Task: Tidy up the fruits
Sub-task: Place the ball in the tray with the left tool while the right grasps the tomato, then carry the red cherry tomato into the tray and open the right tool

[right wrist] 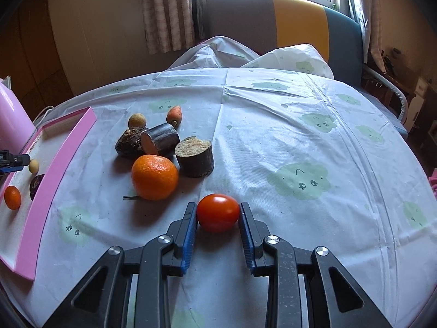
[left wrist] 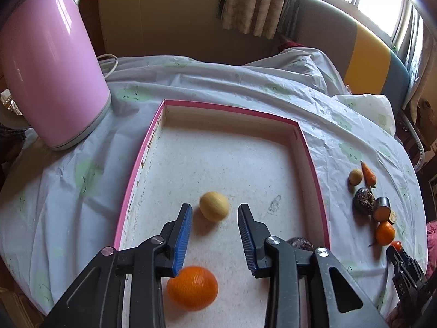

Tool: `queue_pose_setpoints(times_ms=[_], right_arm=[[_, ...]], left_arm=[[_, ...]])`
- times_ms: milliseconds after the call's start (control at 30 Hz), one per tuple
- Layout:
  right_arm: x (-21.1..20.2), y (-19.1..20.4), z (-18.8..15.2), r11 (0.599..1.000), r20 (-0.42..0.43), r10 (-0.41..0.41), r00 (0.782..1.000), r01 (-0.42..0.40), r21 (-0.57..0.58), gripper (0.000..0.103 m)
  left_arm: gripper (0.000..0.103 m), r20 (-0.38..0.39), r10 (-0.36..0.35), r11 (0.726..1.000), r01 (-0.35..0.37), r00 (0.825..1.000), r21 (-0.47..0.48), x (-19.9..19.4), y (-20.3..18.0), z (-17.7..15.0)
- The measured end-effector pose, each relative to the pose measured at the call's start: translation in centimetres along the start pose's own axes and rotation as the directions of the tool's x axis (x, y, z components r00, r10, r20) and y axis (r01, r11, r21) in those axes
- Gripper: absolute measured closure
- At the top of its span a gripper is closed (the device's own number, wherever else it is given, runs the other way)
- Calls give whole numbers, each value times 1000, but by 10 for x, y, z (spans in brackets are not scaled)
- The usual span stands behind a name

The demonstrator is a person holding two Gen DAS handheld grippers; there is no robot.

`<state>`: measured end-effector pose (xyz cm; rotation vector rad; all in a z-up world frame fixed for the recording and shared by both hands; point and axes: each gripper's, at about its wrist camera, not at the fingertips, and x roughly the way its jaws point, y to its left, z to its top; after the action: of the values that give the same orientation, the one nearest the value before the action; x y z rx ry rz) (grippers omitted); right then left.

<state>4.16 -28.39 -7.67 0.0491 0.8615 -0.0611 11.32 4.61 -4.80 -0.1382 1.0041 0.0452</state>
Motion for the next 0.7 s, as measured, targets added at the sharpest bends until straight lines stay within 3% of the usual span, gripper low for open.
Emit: queue_pose_setpoints(times_ms=[433,700], right_arm=[[-5,2,-3,1000,-3,-15,1000,15,-15,73],[-16,15,-12,999,-17,19,1000,-20,-47,73]], left_arm=[[68,121,-14,998,7,993,65,-53,-8,-35],[68,127,-25,997,15,992,79,-63,-8,-49]])
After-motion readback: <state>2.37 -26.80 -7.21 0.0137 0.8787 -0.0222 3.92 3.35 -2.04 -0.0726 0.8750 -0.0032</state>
